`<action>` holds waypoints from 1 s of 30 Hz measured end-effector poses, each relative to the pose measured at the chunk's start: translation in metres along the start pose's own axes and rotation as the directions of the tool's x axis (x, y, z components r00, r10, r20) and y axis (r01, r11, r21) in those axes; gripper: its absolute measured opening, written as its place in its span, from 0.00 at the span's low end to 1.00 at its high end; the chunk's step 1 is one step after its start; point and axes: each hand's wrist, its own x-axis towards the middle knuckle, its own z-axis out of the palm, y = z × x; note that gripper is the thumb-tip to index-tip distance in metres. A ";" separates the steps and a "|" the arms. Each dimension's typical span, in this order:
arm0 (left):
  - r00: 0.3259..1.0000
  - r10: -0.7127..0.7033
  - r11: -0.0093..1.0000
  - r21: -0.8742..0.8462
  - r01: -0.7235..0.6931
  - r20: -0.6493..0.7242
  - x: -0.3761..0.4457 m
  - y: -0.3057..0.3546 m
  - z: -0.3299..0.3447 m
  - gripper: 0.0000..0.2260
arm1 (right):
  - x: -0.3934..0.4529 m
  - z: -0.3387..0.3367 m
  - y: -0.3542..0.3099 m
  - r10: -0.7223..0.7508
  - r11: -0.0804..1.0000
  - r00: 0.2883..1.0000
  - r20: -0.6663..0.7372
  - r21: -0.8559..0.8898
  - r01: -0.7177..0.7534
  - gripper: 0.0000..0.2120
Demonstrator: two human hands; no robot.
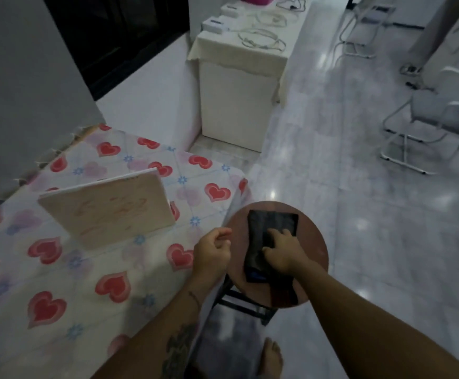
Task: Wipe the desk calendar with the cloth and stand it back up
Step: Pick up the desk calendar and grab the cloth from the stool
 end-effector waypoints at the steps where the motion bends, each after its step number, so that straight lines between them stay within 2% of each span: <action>1: 1.000 -0.004 0.999 0.048 0.003 0.024 0.000 -0.003 0.007 0.13 | 0.002 0.004 0.002 -0.012 1.000 1.000 0.002 -0.010 0.012 0.32; 3: 0.997 0.017 0.989 0.148 -0.027 0.069 0.000 -0.009 0.018 0.15 | 0.005 0.012 0.007 -0.032 0.999 0.999 0.014 -0.028 0.032 0.32; 6: 0.980 0.091 0.936 0.322 -0.145 0.176 0.004 -0.021 0.030 0.18 | 0.008 0.021 0.012 -0.065 0.991 0.998 -0.004 -0.119 0.064 0.32; 9: 0.945 0.090 0.820 0.516 -0.249 0.314 0.003 -0.034 0.030 0.25 | 0.013 0.028 0.012 -0.118 0.971 0.987 -0.108 -0.221 0.092 0.30; 11: 0.913 0.175 0.706 0.599 -0.377 0.369 0.003 -0.045 0.029 0.27 | 0.019 0.033 0.010 -0.139 0.964 0.979 -0.147 -0.245 0.100 0.31; 13: 0.889 0.230 0.639 0.628 -0.445 0.396 0.002 -0.054 0.030 0.26 | 0.027 0.041 0.006 -0.104 0.970 0.984 -0.145 -0.234 0.068 0.35; 16: 0.876 0.266 0.600 0.641 -0.478 0.403 0.003 -0.063 0.032 0.28 | 0.035 0.056 -0.002 -0.021 0.977 0.993 -0.120 -0.215 -0.005 0.40; 20: 0.863 0.309 0.558 0.658 -0.505 0.400 0.003 -0.066 0.033 0.27 | 0.032 0.051 0.013 -0.090 0.956 0.981 -0.171 -0.292 0.037 0.42; 23: 0.880 0.247 0.548 0.691 -0.471 0.405 0.001 -0.063 0.035 0.29 | 0.030 0.035 0.030 -0.109 0.934 0.987 -0.118 -0.352 0.061 0.46; 26: 0.895 0.175 0.541 0.719 -0.436 0.411 0.002 -0.063 0.036 0.31 | 0.038 0.035 0.024 -0.025 0.949 0.997 -0.071 -0.314 0.001 0.51; 30: 0.919 0.069 0.580 0.734 -0.353 0.388 0.000 -0.053 0.036 0.31 | 0.035 0.046 0.027 -0.061 0.925 0.991 -0.121 -0.380 0.010 0.47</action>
